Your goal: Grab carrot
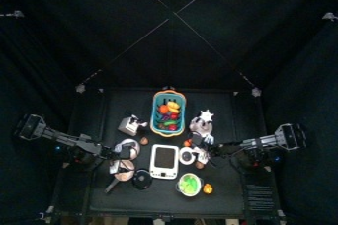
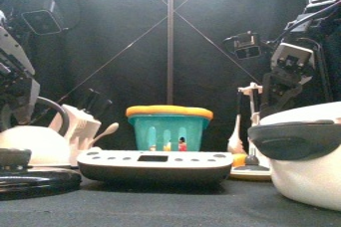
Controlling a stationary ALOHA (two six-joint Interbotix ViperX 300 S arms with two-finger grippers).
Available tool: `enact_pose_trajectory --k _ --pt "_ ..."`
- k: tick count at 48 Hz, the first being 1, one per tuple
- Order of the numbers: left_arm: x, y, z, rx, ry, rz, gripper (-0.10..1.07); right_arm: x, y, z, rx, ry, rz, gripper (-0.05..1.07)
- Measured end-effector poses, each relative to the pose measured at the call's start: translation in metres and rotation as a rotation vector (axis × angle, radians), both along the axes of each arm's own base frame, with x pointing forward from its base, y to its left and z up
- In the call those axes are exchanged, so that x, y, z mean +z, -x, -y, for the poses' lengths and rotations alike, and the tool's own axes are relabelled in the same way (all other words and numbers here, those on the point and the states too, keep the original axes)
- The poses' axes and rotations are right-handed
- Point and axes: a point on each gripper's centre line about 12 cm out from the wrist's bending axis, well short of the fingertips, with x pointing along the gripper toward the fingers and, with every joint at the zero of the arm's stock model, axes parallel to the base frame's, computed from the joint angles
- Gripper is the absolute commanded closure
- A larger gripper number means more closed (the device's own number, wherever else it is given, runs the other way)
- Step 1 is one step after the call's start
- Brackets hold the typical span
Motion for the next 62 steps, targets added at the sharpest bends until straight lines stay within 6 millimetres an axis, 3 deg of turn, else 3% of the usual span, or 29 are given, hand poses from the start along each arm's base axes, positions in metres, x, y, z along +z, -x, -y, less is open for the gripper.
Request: enact_pose_trajectory --k 18,29,47,62 --pt "0.013 -0.012 -0.005 0.032 0.011 0.139 -0.03 0.003 0.0 -0.006 0.022 0.002 0.01 0.09" --pt "0.025 -0.022 -0.013 0.077 0.018 0.267 -0.03 0.016 0.003 -0.016 0.052 0.0 0.044 0.09" --pt "0.031 -0.043 -0.032 0.174 0.013 0.433 -0.03 0.02 0.008 -0.001 0.095 0.142 0.035 0.09" --pt "0.021 -0.061 -0.05 0.244 -0.013 0.497 -0.03 -0.002 -0.001 0.02 0.108 0.211 -0.03 0.09"
